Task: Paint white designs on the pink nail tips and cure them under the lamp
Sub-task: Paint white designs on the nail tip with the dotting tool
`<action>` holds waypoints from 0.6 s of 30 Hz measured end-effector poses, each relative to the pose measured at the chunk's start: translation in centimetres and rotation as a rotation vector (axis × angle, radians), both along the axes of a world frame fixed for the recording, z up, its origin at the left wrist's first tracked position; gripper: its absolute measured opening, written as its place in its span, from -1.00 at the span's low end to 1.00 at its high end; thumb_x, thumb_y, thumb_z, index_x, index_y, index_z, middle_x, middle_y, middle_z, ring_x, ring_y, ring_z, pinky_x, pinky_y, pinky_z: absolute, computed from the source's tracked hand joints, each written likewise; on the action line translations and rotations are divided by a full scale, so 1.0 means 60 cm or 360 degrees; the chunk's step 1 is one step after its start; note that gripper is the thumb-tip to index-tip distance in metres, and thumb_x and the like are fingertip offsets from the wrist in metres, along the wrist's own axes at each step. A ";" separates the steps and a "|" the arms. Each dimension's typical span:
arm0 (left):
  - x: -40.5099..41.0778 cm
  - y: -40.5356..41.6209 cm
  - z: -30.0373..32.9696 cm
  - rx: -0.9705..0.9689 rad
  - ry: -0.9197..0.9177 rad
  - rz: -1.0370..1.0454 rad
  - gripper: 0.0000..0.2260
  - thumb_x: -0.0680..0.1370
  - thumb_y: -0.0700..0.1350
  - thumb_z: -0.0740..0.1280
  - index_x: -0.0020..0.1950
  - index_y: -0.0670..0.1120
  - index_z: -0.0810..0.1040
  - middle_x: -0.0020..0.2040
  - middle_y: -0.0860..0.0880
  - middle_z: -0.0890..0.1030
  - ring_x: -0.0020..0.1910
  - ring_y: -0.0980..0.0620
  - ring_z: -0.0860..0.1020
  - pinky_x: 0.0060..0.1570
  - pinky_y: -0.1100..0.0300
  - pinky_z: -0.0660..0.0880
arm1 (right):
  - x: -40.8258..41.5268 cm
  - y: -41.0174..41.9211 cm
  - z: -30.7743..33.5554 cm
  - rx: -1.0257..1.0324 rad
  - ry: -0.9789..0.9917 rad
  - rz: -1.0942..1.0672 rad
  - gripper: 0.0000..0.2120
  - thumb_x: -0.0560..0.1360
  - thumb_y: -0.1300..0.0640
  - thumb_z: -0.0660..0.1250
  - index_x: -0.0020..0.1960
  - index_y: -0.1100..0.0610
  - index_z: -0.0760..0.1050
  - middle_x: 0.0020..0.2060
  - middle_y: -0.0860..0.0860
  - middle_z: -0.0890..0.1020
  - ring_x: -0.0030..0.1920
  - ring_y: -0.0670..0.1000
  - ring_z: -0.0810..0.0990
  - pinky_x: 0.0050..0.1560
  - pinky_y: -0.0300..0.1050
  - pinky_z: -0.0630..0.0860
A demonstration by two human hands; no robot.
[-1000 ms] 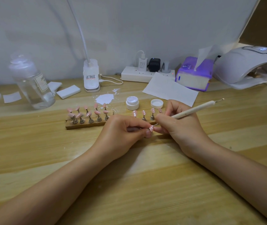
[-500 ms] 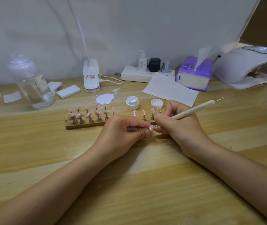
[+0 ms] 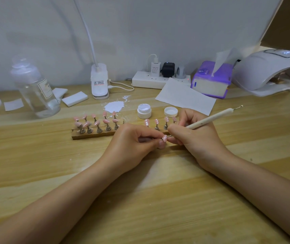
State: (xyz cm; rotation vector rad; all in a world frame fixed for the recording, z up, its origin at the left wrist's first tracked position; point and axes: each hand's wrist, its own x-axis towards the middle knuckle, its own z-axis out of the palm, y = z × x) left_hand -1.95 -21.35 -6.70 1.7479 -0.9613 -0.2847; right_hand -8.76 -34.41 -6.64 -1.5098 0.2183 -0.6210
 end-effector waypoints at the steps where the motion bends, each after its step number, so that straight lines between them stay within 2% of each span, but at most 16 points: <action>1: 0.000 0.000 0.000 -0.0002 -0.0005 0.0002 -0.89 0.40 -0.29 0.43 -0.18 -0.09 0.68 -0.33 0.13 0.66 -0.27 0.26 0.60 -0.12 0.41 0.52 | 0.000 0.000 0.000 0.0008 -0.0002 -0.0005 -0.65 0.35 0.44 0.30 -0.44 0.17 0.22 -0.63 -0.11 0.29 -0.58 -0.23 0.38 -0.45 -0.36 0.48; 4: -0.001 0.001 0.001 -0.0004 -0.0018 0.0007 -0.89 0.40 -0.28 0.44 -0.15 -0.10 0.68 -0.31 0.09 0.68 -0.27 0.25 0.61 -0.11 0.40 0.53 | 0.001 0.000 0.001 0.0057 -0.0008 -0.0013 -0.62 0.39 0.46 0.29 -0.44 0.17 0.21 -0.64 -0.12 0.28 -0.61 -0.21 0.36 -0.44 -0.32 0.51; 10: -0.001 0.000 0.002 -0.0016 -0.0012 -0.0008 -0.84 0.40 -0.27 0.43 -0.20 0.00 0.67 -0.31 0.12 0.68 -0.26 0.25 0.61 -0.12 0.40 0.53 | 0.000 -0.002 -0.001 -0.0014 0.0010 0.0009 -0.64 0.36 0.44 0.29 -0.46 0.15 0.22 -0.63 -0.09 0.30 -0.56 -0.19 0.38 -0.39 -0.28 0.53; 12: -0.001 0.001 0.003 -0.0017 -0.0009 -0.0016 -0.81 0.41 -0.27 0.43 -0.21 0.04 0.66 -0.33 0.13 0.67 -0.27 0.27 0.60 -0.13 0.42 0.52 | 0.000 -0.003 -0.002 -0.0062 0.0026 0.0006 -0.64 0.34 0.45 0.28 -0.47 0.14 0.23 -0.63 -0.07 0.31 -0.56 -0.17 0.40 -0.35 -0.17 0.48; 15: -0.002 0.001 0.004 -0.0012 -0.0010 -0.0023 -0.81 0.41 -0.28 0.43 -0.20 0.03 0.66 -0.36 0.16 0.66 -0.29 0.31 0.59 -0.19 0.47 0.48 | 0.000 -0.005 -0.005 -0.0086 0.0035 -0.0002 -0.62 0.33 0.45 0.28 -0.48 0.12 0.23 -0.64 -0.07 0.32 -0.57 -0.16 0.41 -0.36 -0.21 0.41; 18: -0.002 0.001 0.004 -0.0014 -0.0003 -0.0029 -0.81 0.41 -0.29 0.43 -0.20 0.02 0.66 -0.36 0.17 0.65 -0.29 0.30 0.59 -0.19 0.47 0.48 | 0.001 -0.005 -0.006 -0.0079 0.0033 0.0005 -0.60 0.34 0.47 0.28 -0.49 0.11 0.23 -0.64 -0.07 0.31 -0.58 -0.15 0.40 -0.30 -0.17 0.37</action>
